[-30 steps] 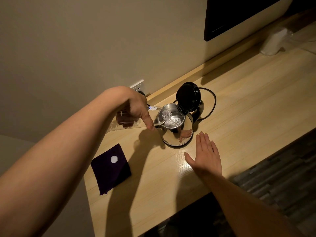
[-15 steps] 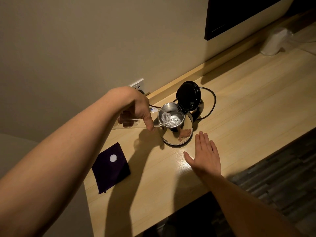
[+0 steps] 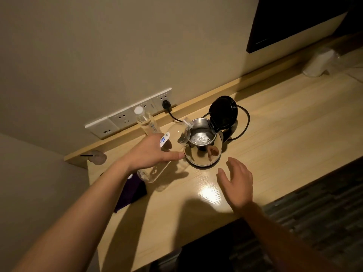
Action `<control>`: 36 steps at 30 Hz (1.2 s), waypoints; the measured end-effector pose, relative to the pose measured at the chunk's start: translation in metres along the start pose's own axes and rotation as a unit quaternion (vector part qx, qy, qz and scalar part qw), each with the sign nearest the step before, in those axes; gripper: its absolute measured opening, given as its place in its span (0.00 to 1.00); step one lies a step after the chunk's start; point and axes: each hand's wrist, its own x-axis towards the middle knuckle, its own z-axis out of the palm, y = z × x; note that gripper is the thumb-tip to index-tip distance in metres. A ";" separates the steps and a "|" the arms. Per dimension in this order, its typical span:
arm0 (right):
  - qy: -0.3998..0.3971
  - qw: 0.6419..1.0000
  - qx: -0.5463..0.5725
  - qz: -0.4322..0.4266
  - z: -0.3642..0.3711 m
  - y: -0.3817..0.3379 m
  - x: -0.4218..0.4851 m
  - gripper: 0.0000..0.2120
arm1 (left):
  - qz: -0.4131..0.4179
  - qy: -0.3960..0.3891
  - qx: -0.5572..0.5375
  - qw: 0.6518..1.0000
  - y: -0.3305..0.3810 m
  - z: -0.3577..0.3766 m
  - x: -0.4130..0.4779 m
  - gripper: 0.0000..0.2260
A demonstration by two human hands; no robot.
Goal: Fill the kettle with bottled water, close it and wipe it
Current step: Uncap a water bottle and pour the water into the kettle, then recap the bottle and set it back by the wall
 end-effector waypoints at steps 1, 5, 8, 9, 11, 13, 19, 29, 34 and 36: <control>0.016 0.998 0.053 0.010 -0.009 -0.016 -0.006 0.27 | 0.008 0.040 -0.031 0.999 -0.007 0.009 -0.006 0.17; 0.001 0.969 0.245 -0.023 -0.035 -0.104 -0.025 0.12 | -0.016 0.144 -0.149 0.978 -0.027 0.047 -0.030 0.21; -0.105 0.945 0.307 -0.047 -0.040 -0.162 -0.024 0.24 | -0.023 0.210 -0.220 0.952 -0.029 0.065 -0.045 0.23; -0.144 0.941 0.303 -0.046 -0.038 -0.177 -0.021 0.30 | -0.025 0.226 -0.243 0.943 -0.028 0.068 -0.050 0.23; -0.201 0.939 0.276 -0.050 -0.032 -0.201 -0.015 0.38 | -0.027 0.255 -0.271 0.928 -0.029 0.072 -0.058 0.20; -0.220 0.943 0.241 -0.071 -0.022 -0.216 -0.010 0.35 | -0.030 0.292 -0.288 0.912 -0.031 0.074 -0.064 0.18; -0.247 0.939 0.202 -0.127 0.008 -0.237 -0.009 0.26 | -0.037 0.305 -0.293 0.906 -0.052 0.061 -0.081 0.33; -0.270 0.947 0.101 -0.141 0.040 -0.232 0.008 0.25 | -0.244 0.323 -0.117 0.907 -0.202 0.039 -0.068 0.28; -0.281 0.946 0.065 -0.150 0.053 -0.232 0.016 0.25 | -0.240 0.269 -0.022 0.932 -0.221 0.046 -0.032 0.26; -0.284 0.945 0.058 -0.152 0.056 -0.232 0.019 0.25 | -0.233 0.262 0.028 0.936 -0.224 0.051 -0.023 0.21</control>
